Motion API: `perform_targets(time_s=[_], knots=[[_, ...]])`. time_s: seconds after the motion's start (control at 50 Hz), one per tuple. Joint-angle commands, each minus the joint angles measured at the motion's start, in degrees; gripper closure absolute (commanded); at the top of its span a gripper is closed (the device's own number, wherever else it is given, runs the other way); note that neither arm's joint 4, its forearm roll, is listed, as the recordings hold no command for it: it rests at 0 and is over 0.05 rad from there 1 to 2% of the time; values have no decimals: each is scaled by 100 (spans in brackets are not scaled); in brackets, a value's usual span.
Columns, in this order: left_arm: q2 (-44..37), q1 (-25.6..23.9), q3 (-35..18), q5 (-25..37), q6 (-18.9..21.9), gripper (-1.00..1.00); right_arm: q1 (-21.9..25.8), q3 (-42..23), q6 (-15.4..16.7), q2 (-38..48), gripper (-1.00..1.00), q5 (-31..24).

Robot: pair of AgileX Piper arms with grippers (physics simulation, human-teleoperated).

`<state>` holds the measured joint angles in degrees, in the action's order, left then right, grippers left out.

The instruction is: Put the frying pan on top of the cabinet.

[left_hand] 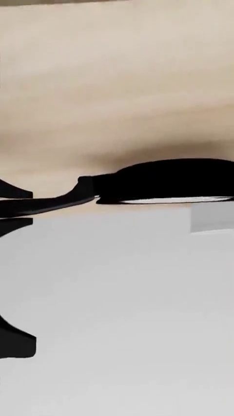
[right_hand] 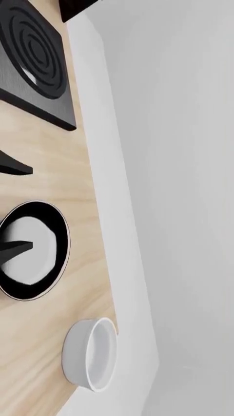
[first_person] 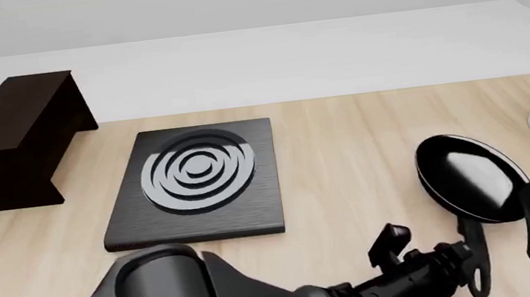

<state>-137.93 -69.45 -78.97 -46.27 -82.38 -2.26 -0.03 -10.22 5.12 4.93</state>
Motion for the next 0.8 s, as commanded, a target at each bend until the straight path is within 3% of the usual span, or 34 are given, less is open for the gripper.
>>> perform_targets(time_s=[0.02,0.38,0.8], knots=[[59,249,348,150,942,100,8,-3,26,-96,-100,-94],[1006,281,1066,-189,1048,100,36,2,92,-233,-100,-220],[2153,647,1755,-419,1141,100,67,2,173,-168,-100,-175]])
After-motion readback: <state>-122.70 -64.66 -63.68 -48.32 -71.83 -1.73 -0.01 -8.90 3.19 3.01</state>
